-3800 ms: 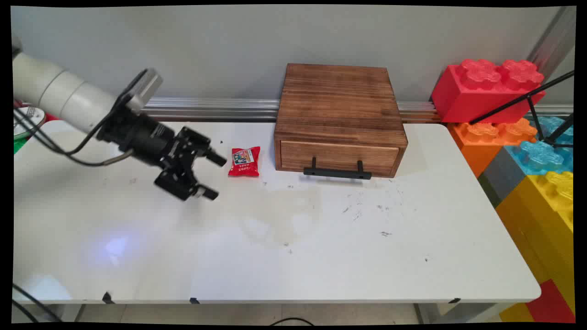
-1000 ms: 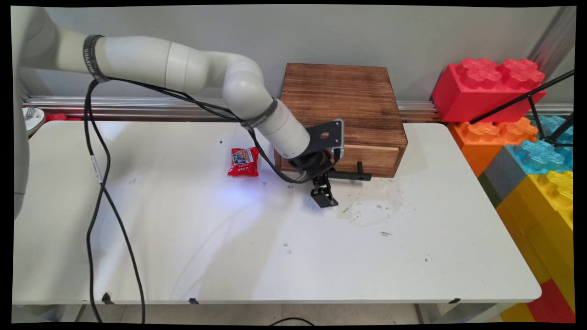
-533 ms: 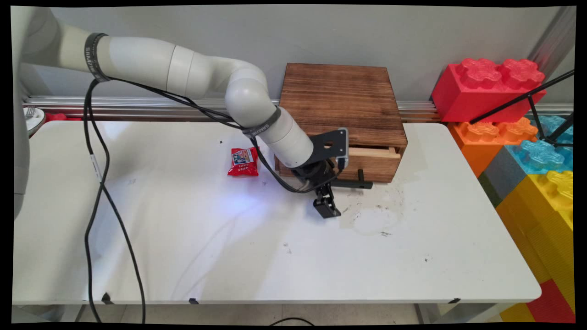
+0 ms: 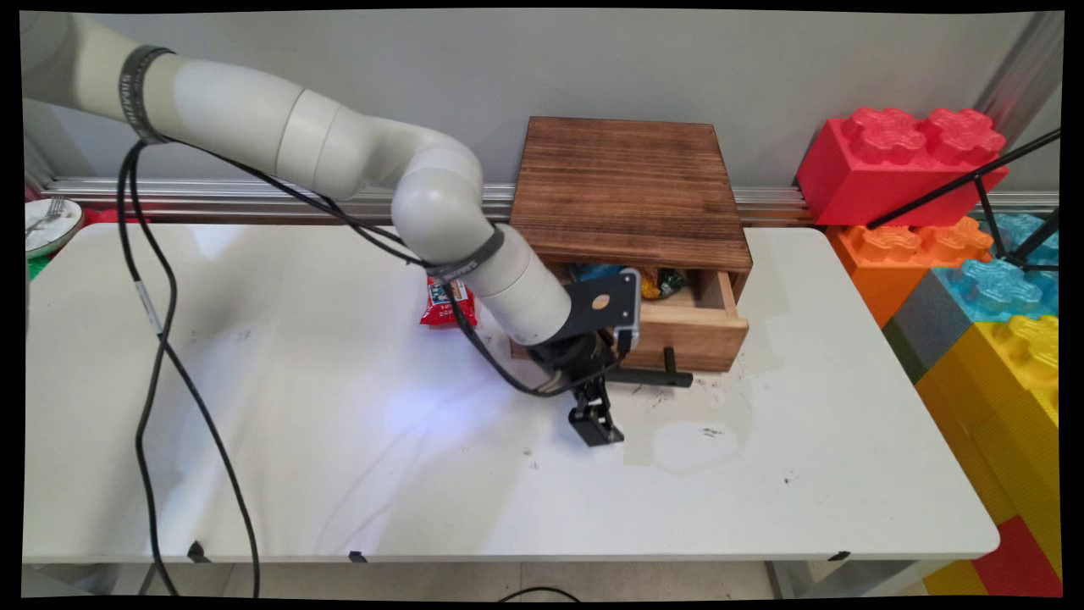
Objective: Open the drawer
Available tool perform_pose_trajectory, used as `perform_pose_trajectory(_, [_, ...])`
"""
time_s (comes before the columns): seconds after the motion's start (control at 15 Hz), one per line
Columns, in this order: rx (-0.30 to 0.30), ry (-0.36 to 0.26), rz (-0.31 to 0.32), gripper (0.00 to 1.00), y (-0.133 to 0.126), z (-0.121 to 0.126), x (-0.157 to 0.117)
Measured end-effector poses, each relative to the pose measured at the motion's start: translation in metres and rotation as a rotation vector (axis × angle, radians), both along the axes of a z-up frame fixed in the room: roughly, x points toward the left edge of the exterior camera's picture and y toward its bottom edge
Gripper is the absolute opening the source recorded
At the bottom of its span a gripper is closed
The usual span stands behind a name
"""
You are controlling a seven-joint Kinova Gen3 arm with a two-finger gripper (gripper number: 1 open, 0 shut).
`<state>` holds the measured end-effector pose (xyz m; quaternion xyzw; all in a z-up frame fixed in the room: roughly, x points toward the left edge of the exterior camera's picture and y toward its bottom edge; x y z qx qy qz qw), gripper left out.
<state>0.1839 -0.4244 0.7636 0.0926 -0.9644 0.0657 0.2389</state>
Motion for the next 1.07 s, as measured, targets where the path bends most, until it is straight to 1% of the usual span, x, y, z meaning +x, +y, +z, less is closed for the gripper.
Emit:
perform_pose_trajectory(0.6, [0.042, 0.018, -0.039, 1.00, 0.056, 0.007, -0.006])
perform_pose_trajectory(1.07, [0.069, 0.044, -0.072, 1.00, 0.092, 0.014, -0.013])
